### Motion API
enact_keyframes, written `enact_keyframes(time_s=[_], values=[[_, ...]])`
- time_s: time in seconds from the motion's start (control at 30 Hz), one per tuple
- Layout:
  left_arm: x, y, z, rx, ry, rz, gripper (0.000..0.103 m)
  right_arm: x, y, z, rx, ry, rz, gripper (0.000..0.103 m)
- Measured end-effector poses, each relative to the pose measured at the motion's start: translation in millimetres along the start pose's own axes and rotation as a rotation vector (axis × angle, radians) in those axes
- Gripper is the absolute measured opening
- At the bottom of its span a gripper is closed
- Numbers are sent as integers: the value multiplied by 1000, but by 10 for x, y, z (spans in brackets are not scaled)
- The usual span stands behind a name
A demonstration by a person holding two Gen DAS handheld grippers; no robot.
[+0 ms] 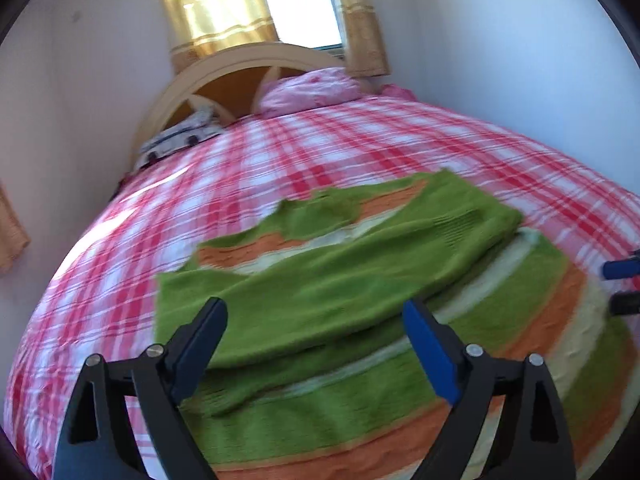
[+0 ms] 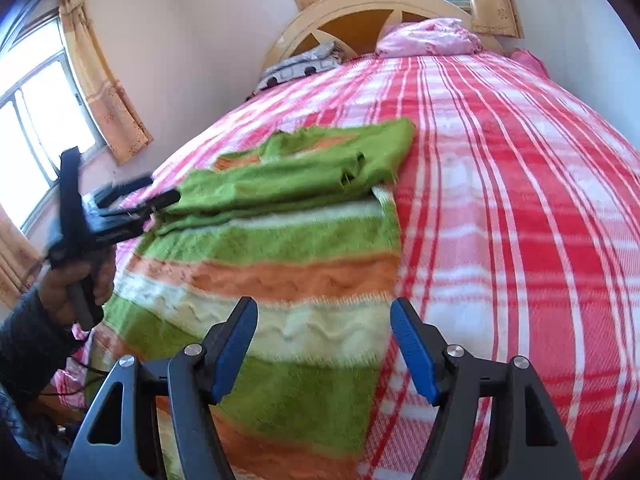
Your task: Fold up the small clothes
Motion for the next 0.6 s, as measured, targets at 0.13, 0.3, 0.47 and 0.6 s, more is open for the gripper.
enact_keyframes(time_s=[0.13, 0.3, 0.47, 0.6], values=[[-268, -343, 730, 131, 254, 145, 92, -76, 341, 110, -64, 87, -4, 68], [-348, -582, 910, 287, 223, 173, 93, -486, 834, 286, -120, 117, 29, 53], [-337, -709, 828, 323, 203, 176, 97, -1061, 985, 242, -132, 28, 115, 43], [-314, -765, 941, 356, 209, 171, 97, -1339, 923, 153, -164, 11, 176, 0]])
Point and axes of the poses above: each gripper's, at about its wrist camera, not at the fingertips, and x roughly against the way its jaws point, z to its left, y to its top, the point moved 3 cm from there along -x, roughly the way its jaws point, and after that the axes turned 14 degrees about -x, right-handed, at the moved point
